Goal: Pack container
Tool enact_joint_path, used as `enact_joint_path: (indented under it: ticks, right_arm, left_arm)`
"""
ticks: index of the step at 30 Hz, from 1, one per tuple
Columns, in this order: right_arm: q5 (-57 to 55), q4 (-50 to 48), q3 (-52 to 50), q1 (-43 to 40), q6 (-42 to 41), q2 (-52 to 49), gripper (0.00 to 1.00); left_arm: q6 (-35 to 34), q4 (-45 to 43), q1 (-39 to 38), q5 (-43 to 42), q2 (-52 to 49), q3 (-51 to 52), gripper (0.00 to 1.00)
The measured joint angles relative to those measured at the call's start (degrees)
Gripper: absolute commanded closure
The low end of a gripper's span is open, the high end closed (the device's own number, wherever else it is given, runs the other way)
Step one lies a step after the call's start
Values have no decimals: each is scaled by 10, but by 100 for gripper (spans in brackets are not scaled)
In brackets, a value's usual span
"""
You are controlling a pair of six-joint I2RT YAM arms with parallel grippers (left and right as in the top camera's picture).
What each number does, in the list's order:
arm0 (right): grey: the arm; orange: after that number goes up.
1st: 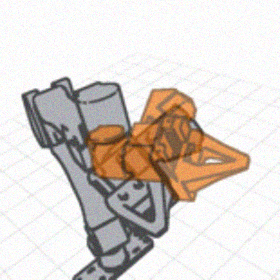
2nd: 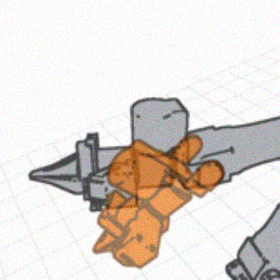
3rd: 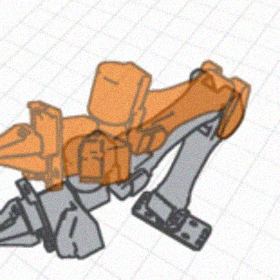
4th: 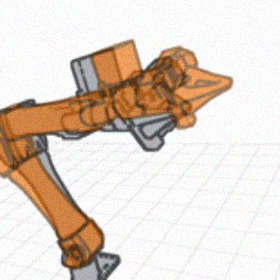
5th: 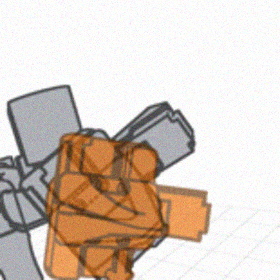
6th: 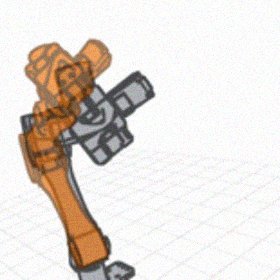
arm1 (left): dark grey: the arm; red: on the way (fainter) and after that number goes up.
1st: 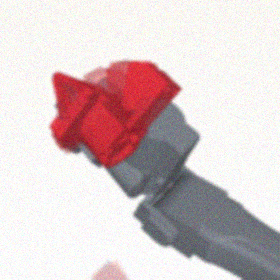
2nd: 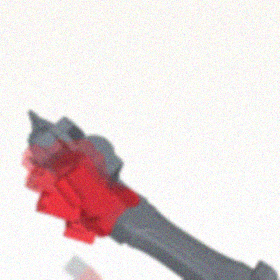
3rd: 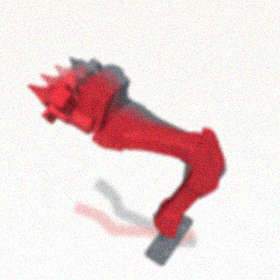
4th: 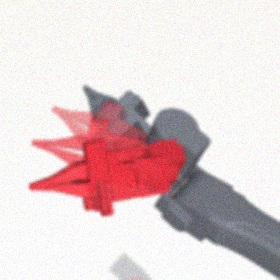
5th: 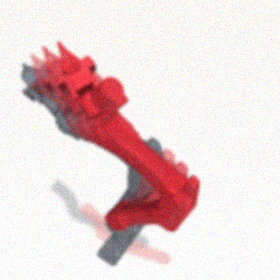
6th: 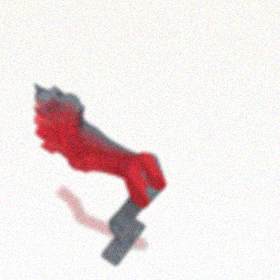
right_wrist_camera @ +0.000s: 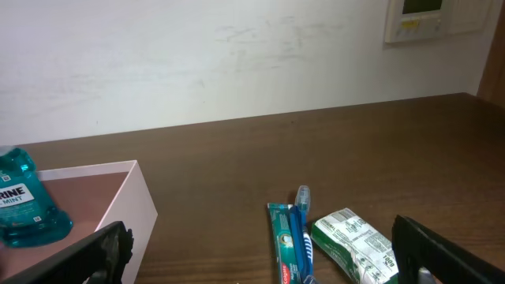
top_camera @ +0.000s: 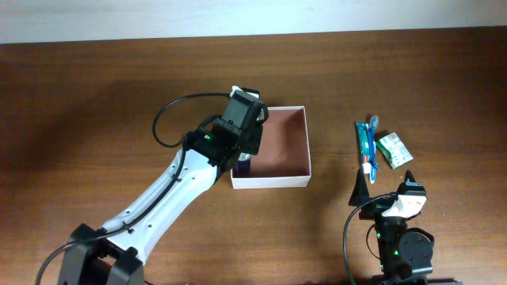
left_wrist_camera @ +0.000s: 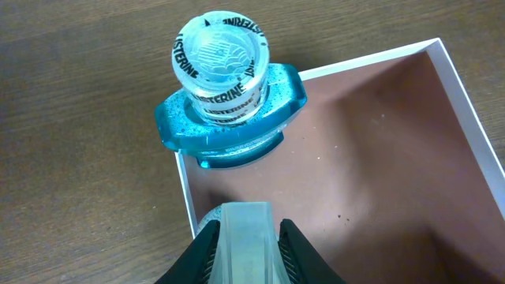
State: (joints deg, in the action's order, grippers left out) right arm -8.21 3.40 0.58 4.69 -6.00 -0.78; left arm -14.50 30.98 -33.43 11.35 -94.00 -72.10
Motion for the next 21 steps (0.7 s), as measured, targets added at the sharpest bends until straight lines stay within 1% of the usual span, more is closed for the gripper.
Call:
enact_joint_path:
  ticks: [8, 9, 10, 11, 12, 21]
  right_arm:
    - [0, 0, 0, 0, 0, 0, 2]
    - [0, 0, 0, 0, 0, 0, 2]
    - [0, 0, 0, 0, 0, 0, 2]
    - [0, 0, 0, 0, 0, 0, 2]
    - [0, 0, 0, 0, 0, 0, 2]
    - [0, 0, 0, 0, 0, 0, 2]
  left_arm:
    - [0, -3, 9, 1, -23, 0, 78]
    - [0, -3, 9, 1, -23, 0, 56]
    - [3, -3, 9, 1, -23, 0, 50]
    - [3, -3, 9, 1, -23, 0, 46]
    - [3, -4, 9, 2, -23, 0, 45]
    - [2, -3, 9, 0, -23, 0, 46]
